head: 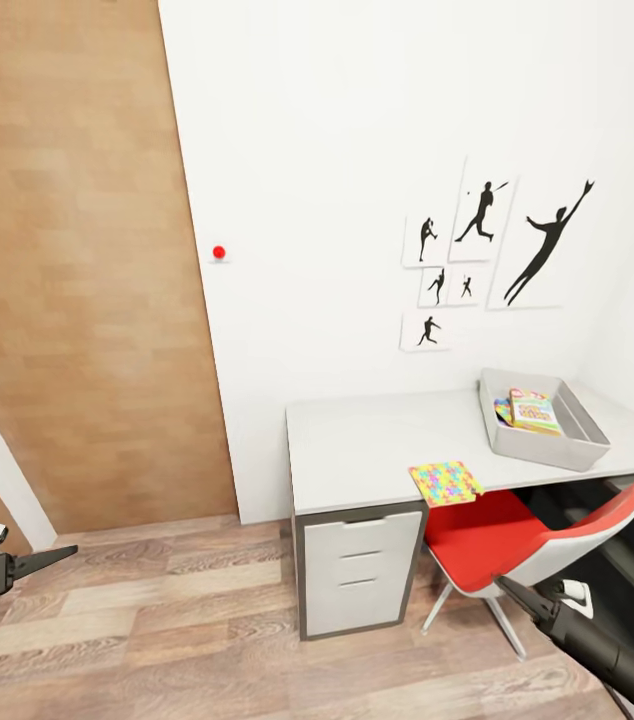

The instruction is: Put all the toys in the child's room - the three board games (two on the bed and one on the table), the two jigsaw puzzles on the table, and the tennis ball on the table - inside the toy box on the table in the child's room.

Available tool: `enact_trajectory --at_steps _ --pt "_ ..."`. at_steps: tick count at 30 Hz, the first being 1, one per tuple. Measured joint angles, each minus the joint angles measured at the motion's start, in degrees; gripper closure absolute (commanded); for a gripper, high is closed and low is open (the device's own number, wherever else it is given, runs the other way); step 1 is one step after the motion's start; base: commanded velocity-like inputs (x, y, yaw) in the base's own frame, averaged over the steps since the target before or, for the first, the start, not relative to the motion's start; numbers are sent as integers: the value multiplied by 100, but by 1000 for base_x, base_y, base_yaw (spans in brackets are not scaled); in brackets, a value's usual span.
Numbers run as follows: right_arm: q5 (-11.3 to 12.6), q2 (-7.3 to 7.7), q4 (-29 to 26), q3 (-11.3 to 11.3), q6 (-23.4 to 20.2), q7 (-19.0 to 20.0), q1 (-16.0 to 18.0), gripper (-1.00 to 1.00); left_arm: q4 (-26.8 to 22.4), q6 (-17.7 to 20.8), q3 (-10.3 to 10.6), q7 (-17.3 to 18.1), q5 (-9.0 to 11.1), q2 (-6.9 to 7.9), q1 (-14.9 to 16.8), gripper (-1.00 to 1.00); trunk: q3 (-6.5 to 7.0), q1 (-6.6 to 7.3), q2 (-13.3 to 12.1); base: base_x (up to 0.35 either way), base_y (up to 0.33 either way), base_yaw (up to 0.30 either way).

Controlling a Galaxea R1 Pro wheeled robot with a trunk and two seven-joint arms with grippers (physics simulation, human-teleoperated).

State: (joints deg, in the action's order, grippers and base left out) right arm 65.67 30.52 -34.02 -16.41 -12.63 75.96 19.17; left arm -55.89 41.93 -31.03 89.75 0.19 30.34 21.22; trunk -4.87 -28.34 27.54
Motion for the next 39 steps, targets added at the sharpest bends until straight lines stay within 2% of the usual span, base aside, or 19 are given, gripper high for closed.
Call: enact_trajectory --at_steps 4,8,10,11,15,18,23,39 --pt "-14 -125 -336 -21 -179 27 0 -100 0 0 2 0 6 -16 1 -100 9 0 0 0 0 0" --pt "-62 -479 -816 -48 -476 -84 0 -100 -4 0 20 0 5 -41 1 -100 13 0 0 0 0 0" --pt "-83 -682 -981 -57 -618 -250 0 -100 -9 0 26 0 5 -53 1 -100 14 0 0 0 0 0" --pt "-114 -835 -1092 -66 -743 -487 1 -100 -12 1 31 0 4 -60 1 -100 14 0 0 0 0 0" --pt "-170 -1015 -1217 -61 -1015 -1019 6 -100 -15 6 34 0 5 -67 0 -100 15 0 0 0 0 0" --pt "-191 -1073 -1253 -44 -1264 -1308 6 -100 -16 7 36 0 5 -68 0 -100 15 0 0 0 0 0" --pt "-212 -1105 -1282 -19 -1597 -1570 2 -100 -17 8 37 0 5 -72 0 -100 15 0 0 0 0 0" --pt "-228 -1097 -1256 -1 -1621 -1742 -2 -100 -18 9 37 0 4 -73 0 -100 15 0 0 0 0 0"
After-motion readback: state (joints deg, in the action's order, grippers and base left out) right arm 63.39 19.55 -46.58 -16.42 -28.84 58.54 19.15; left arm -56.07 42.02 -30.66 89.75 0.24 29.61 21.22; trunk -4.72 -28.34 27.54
